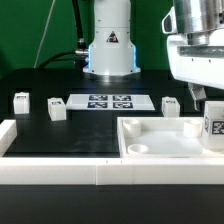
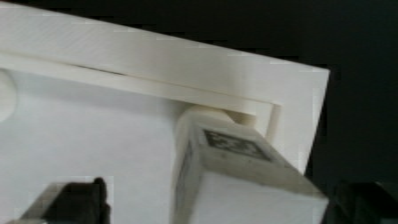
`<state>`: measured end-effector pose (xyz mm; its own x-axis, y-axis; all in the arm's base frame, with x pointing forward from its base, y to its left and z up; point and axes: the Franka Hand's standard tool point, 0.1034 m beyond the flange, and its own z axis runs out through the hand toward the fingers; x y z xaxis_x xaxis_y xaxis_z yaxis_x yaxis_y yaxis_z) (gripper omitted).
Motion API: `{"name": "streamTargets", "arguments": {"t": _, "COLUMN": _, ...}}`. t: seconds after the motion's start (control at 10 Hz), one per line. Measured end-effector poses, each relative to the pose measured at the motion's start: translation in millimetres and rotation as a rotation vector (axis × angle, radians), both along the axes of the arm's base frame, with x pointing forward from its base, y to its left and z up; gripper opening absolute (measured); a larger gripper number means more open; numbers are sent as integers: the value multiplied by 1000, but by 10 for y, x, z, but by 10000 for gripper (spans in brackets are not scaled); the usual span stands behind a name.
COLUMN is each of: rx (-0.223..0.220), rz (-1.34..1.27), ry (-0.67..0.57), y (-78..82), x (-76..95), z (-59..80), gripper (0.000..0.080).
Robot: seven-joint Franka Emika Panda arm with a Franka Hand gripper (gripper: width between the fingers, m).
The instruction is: Assemble one leg
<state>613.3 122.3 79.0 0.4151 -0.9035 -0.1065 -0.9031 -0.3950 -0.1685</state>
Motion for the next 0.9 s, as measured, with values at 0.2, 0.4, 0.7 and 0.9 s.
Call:
{"name": "streamTargets", "arguments": {"t": 0.2, "rx": -21, "rz": 244, "ry": -26, "y": 25, "x": 22, "z": -27, "gripper": 649}}
{"name": "streamTargets", "arguments": {"t": 0.4, "rx": -64, "rz": 557, "ry": -45, "y": 61, "x": 19, "z": -75, "gripper": 649}}
{"name": "streamTargets", "arguments": {"t": 0.7, "rx": -131, "rz": 887, "ry": -83, "y": -82, "x": 43, "z": -69, "gripper": 649}}
{"name": "streamTargets", "arguments": {"t": 0.9, "rx": -178, "rz": 1096, "ry": -116, "y": -117, "x": 69, "z": -44, "gripper": 649}}
